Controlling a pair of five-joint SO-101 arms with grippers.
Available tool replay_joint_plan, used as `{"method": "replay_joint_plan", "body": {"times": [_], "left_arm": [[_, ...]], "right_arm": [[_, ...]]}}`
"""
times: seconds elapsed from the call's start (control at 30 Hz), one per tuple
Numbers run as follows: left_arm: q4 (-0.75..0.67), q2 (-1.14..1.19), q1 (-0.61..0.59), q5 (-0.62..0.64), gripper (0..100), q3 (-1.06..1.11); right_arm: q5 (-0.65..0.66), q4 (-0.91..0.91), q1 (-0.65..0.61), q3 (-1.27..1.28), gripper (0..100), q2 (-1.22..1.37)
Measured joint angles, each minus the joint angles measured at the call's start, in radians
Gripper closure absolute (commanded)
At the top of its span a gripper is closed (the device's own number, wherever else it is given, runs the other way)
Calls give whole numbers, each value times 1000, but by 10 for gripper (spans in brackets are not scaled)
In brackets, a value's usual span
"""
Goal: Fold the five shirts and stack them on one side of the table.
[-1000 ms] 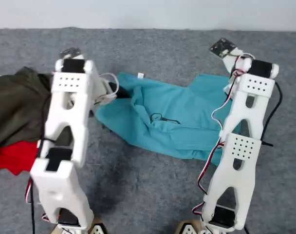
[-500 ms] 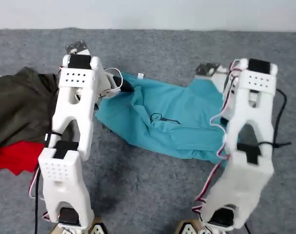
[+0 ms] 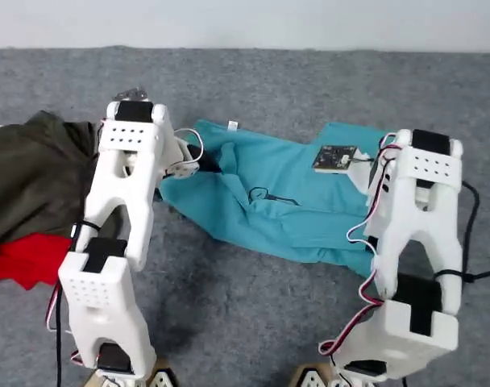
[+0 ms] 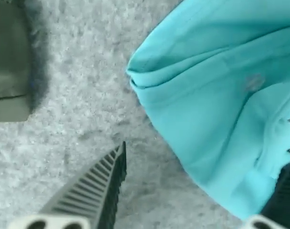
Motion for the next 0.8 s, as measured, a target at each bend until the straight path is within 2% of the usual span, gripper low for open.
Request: {"method": "replay_joint_plan", "body": {"times": [0.1,0.37,0.57,0.8], "left_arm": [[0,-3,0,0,545,26],[0,-3,0,0,545,38],[0,-3,0,0,545,38],[0,-3,0,0,545,38]], "right_arm": [[0,-55,0,3,645,0],[0,-35,-41,41,710,0],[74,29,-35,49,710,0],[86,25,-25,58,710,9]]}}
